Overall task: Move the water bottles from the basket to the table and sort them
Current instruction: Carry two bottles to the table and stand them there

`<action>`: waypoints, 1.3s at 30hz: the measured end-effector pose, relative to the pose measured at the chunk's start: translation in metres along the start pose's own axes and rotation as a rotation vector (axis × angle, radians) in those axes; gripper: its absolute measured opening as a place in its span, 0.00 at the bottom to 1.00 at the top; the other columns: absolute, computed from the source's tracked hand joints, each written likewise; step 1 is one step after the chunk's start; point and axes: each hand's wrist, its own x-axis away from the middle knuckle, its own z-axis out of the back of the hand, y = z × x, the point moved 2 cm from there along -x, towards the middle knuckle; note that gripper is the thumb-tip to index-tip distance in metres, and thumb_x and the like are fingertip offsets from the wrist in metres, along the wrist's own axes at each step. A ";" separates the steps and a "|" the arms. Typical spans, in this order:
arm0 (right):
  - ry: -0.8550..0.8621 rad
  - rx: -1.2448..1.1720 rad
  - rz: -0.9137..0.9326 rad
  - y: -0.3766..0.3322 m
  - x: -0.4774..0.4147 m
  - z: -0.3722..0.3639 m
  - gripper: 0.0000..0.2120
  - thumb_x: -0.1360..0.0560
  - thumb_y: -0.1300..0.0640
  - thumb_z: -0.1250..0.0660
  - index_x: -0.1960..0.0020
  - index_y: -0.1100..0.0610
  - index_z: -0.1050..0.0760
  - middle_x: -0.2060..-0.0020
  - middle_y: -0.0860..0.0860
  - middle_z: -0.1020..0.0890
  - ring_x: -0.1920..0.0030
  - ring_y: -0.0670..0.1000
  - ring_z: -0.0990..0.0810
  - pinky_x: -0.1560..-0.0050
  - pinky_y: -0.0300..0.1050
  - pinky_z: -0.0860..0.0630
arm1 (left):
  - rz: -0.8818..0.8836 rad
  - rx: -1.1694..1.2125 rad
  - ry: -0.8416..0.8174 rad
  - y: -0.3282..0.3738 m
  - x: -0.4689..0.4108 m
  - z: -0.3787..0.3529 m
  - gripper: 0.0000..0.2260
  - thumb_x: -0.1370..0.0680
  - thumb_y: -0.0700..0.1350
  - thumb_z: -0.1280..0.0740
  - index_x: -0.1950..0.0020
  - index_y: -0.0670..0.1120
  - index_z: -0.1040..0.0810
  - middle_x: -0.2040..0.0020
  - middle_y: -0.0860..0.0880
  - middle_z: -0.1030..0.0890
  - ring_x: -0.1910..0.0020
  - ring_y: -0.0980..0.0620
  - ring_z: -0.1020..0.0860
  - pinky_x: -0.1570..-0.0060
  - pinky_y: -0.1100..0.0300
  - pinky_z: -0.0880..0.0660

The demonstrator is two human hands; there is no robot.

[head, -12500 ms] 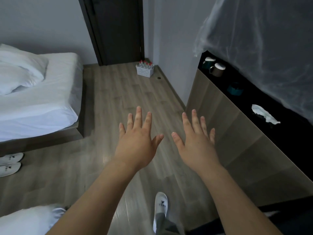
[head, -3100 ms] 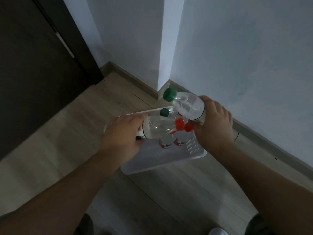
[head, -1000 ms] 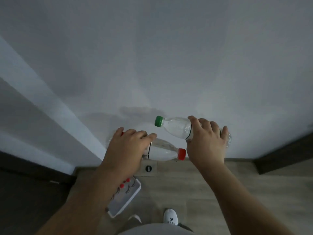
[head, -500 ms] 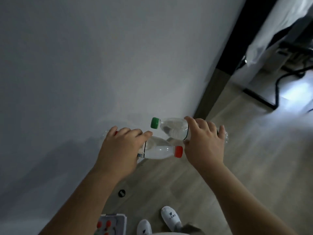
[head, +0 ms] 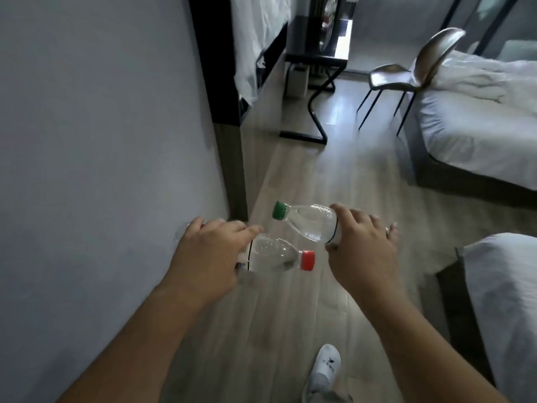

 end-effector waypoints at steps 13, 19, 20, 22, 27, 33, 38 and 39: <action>0.122 0.004 -0.221 0.197 -0.140 0.032 0.33 0.28 0.53 0.24 0.27 0.45 0.31 0.33 0.49 0.21 0.30 0.59 0.26 0.25 0.71 0.42 | -0.212 0.030 -0.029 0.142 -0.232 -0.004 0.34 0.31 0.47 0.25 0.27 0.62 0.29 0.37 0.62 0.21 0.38 0.53 0.23 0.31 0.47 0.33; 0.138 0.001 -0.257 0.259 -0.209 0.041 0.33 0.29 0.56 0.24 0.28 0.45 0.31 0.34 0.49 0.20 0.32 0.59 0.26 0.26 0.72 0.41 | -0.244 0.006 -0.032 0.185 -0.320 -0.011 0.34 0.33 0.48 0.25 0.29 0.63 0.28 0.40 0.62 0.20 0.42 0.54 0.21 0.39 0.51 0.29; 0.141 -0.003 -0.267 0.266 -0.219 0.041 0.33 0.29 0.56 0.24 0.28 0.44 0.31 0.35 0.49 0.20 0.32 0.59 0.26 0.26 0.72 0.41 | -0.248 0.000 -0.036 0.190 -0.334 -0.014 0.34 0.34 0.47 0.24 0.29 0.63 0.28 0.41 0.62 0.19 0.43 0.53 0.21 0.39 0.51 0.29; 0.145 -0.009 -0.284 0.279 -0.239 0.039 0.33 0.30 0.56 0.24 0.28 0.45 0.30 0.35 0.49 0.20 0.32 0.60 0.26 0.26 0.72 0.41 | -0.249 -0.010 -0.036 0.197 -0.361 -0.019 0.34 0.35 0.47 0.24 0.30 0.62 0.26 0.42 0.62 0.19 0.44 0.53 0.20 0.40 0.50 0.29; 0.147 0.006 -0.332 0.307 -0.295 0.027 0.35 0.32 0.57 0.22 0.28 0.45 0.30 0.35 0.49 0.20 0.34 0.59 0.25 0.27 0.71 0.40 | -0.280 -0.015 -0.050 0.209 -0.437 -0.036 0.34 0.34 0.48 0.24 0.29 0.63 0.27 0.41 0.63 0.20 0.42 0.54 0.20 0.38 0.50 0.29; 0.169 0.035 -0.396 0.333 -0.384 0.013 0.35 0.32 0.54 0.22 0.28 0.45 0.30 0.36 0.48 0.20 0.34 0.59 0.25 0.27 0.71 0.39 | -0.344 0.012 -0.057 0.210 -0.548 -0.060 0.34 0.32 0.49 0.23 0.28 0.64 0.29 0.40 0.63 0.20 0.41 0.53 0.21 0.37 0.50 0.30; 0.198 0.057 -0.454 0.345 -0.459 0.014 0.34 0.31 0.55 0.23 0.28 0.44 0.30 0.36 0.48 0.20 0.34 0.58 0.25 0.27 0.71 0.40 | -0.413 0.022 -0.040 0.206 -0.645 -0.063 0.34 0.32 0.49 0.25 0.27 0.65 0.30 0.39 0.63 0.21 0.38 0.54 0.22 0.34 0.51 0.32; 0.201 0.057 -0.462 0.346 -0.474 0.014 0.34 0.31 0.55 0.23 0.28 0.45 0.30 0.36 0.48 0.20 0.34 0.58 0.24 0.27 0.71 0.40 | -0.422 0.023 -0.037 0.204 -0.663 -0.063 0.34 0.32 0.48 0.24 0.28 0.64 0.29 0.39 0.63 0.20 0.39 0.54 0.22 0.34 0.51 0.32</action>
